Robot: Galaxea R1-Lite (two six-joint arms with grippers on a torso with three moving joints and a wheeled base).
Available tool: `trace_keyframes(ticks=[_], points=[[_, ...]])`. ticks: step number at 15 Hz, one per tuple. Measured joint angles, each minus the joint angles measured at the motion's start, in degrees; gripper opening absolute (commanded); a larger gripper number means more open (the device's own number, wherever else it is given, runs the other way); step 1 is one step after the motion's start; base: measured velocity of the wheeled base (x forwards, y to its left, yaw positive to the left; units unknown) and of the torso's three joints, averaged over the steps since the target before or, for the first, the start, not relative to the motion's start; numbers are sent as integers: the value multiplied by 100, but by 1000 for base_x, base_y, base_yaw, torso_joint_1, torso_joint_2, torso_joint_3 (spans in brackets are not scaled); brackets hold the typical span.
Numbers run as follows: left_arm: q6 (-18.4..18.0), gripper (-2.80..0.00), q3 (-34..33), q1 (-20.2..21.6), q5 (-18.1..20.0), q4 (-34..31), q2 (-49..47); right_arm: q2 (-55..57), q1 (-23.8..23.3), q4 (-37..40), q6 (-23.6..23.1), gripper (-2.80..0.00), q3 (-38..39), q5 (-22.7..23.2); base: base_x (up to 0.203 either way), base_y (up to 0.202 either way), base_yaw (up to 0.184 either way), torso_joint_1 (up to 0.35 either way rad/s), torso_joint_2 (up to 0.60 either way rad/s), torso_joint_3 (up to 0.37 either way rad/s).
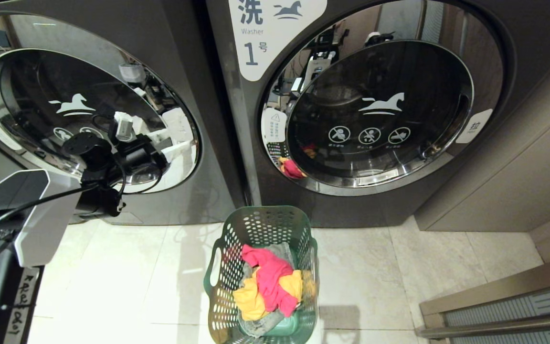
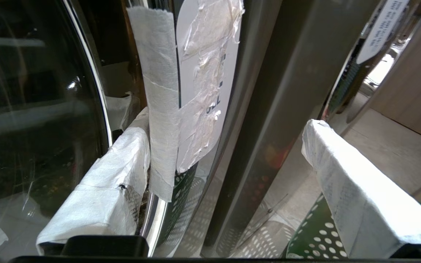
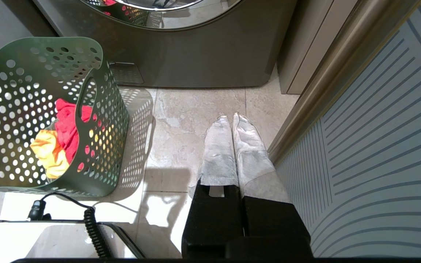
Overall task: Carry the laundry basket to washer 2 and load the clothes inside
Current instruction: Open the lid of the washing machine
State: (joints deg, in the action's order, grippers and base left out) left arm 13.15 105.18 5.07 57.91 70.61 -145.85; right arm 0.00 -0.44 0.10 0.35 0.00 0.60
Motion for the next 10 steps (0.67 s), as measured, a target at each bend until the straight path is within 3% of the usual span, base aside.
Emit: trace_keyframes(ticks=[5,10], points=[[154,0,355,29,309,1,-120,0,0,0,-2,-280,0,-1,0,0,0,0,0,0],[143,0,535,40,349,33,-242,0,-2,-2,0,-280,0,-1,0,0,0,0,0,0]])
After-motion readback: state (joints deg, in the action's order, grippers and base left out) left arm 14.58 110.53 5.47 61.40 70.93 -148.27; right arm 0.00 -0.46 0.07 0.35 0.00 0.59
